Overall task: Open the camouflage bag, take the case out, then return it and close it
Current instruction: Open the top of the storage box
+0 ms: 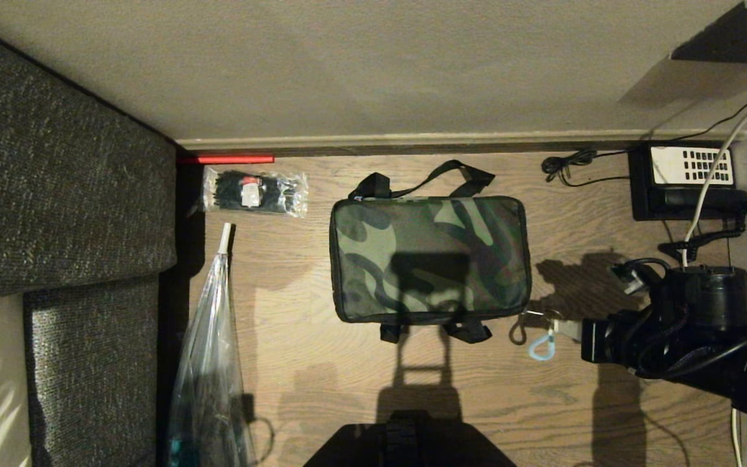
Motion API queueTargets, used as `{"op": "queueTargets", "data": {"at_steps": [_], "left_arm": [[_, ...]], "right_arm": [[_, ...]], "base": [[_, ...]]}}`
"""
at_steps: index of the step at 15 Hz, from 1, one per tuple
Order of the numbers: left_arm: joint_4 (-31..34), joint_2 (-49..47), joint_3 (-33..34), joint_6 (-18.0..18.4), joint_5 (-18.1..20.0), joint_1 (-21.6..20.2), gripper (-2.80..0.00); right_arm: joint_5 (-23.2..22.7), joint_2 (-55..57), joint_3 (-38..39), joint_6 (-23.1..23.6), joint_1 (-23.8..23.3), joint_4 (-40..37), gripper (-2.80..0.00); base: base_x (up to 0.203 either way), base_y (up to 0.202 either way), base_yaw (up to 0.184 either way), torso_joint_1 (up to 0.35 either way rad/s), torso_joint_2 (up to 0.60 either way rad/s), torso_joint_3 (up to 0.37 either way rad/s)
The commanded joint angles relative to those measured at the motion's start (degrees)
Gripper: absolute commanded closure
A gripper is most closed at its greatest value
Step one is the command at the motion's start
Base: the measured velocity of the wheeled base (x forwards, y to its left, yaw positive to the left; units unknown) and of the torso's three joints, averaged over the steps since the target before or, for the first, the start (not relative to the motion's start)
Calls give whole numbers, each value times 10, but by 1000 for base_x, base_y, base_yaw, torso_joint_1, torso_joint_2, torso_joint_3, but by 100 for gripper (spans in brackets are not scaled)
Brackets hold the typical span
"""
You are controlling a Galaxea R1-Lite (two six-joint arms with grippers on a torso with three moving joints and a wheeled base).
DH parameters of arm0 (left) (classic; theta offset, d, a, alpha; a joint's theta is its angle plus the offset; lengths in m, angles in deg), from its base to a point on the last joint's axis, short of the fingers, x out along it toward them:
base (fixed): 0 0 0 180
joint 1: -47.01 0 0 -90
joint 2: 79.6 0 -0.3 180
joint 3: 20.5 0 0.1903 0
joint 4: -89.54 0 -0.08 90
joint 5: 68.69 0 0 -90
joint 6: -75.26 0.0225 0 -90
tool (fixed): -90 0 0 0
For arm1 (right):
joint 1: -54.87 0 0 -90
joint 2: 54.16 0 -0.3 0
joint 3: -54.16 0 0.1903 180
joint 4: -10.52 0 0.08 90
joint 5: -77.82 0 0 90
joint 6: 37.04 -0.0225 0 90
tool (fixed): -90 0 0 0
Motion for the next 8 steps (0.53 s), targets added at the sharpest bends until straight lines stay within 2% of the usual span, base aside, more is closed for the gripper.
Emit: {"op": "queueTargets", "data": {"at_steps": [1, 8], "left_arm": [[0, 1, 1, 0, 0, 0, 0], [0, 1, 1, 0, 0, 0, 0]], "right_arm": [[-6, 2, 0, 21, -17, 4, 0], [-14, 3, -9, 21, -18, 25, 0]], "base": [[0, 0, 0, 0, 0, 0], [0, 0, 0, 0, 0, 0]]}}
